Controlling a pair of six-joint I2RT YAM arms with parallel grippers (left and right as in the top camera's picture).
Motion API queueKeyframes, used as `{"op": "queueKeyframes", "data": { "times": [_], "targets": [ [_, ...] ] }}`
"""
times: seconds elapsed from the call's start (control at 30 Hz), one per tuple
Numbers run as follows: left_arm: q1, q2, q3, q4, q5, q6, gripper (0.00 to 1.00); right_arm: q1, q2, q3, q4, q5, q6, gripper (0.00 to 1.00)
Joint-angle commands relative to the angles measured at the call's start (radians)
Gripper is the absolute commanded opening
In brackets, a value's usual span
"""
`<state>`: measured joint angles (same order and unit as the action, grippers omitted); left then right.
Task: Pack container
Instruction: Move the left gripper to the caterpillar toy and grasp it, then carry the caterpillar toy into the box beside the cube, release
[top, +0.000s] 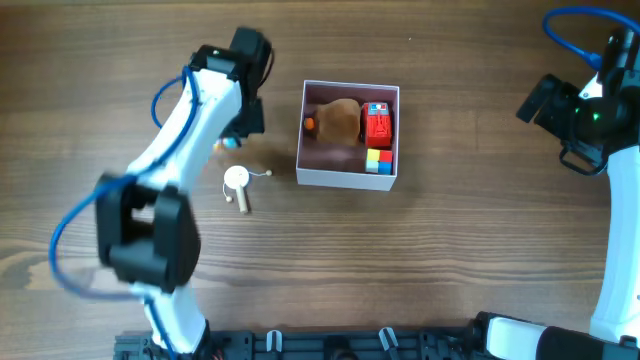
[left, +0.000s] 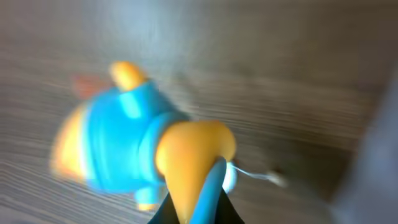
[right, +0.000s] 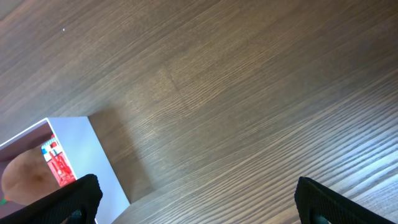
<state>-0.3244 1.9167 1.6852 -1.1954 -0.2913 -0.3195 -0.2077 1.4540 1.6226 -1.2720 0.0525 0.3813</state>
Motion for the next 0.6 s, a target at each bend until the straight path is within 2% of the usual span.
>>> {"op": "queueKeyframes", "data": {
  "times": [0.0, 0.13, 0.27, 0.57],
  "targets": [
    [-0.13, -0.169, 0.039, -0.008, -0.013, -0.094, 0.06, -0.003, 0.005, -0.01, 0.0, -0.001, 0.012, 0.99],
    [-0.255, -0.208, 0.039, 0.017, -0.013, -0.183, 0.11, -0.003, 0.005, -0.01, 0.0, -0.001, 0.012, 1.0],
    [-0.343, -0.165, 0.036, 0.055, -0.013, -0.291, 0.11, -0.003, 0.005, -0.01, 0.0, -0.001, 0.012, 1.0],
    [-0.423, 0.019, 0.036, 0.134, -0.012, -0.344, 0.11, -0.003, 0.005, -0.01, 0.0, -0.001, 0.012, 1.0]
  ]
}}
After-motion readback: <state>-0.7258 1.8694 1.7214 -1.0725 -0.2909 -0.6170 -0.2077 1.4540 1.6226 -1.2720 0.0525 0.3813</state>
